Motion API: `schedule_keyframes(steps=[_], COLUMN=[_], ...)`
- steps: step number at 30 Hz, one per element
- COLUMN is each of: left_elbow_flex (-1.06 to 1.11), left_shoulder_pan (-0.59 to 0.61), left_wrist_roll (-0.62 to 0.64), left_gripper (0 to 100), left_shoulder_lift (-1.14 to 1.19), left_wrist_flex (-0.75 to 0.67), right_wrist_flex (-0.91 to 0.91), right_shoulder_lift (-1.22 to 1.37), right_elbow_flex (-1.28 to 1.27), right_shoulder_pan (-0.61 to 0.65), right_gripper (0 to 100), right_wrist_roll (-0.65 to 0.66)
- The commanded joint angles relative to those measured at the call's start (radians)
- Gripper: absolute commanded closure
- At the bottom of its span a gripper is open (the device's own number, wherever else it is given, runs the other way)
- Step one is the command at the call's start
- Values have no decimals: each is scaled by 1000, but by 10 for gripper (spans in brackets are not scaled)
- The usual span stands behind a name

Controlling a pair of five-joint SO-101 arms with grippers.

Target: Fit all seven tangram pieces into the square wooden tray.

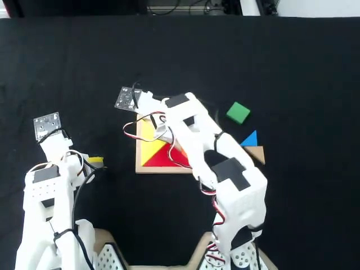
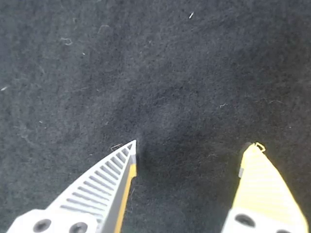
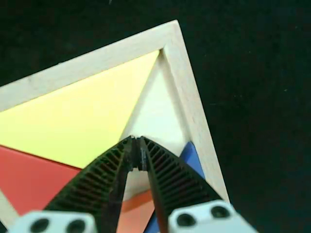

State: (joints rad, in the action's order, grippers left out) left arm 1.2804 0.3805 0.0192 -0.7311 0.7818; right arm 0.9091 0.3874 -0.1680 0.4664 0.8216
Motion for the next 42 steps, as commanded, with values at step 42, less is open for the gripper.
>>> schedule_keyframes(steps=[42], left_elbow_flex=[-7], left_shoulder_pan=[-12], left_wrist_roll=[-14], left_gripper=[668], left_shoulder_lift=[-8], left_wrist_flex=[-5], right_wrist_flex=[161], right_shoulder_lift=[-81], right_elbow_flex=[28], right_shoulder_pan=[-49], right_gripper=[988], right_wrist_roll=[-8])
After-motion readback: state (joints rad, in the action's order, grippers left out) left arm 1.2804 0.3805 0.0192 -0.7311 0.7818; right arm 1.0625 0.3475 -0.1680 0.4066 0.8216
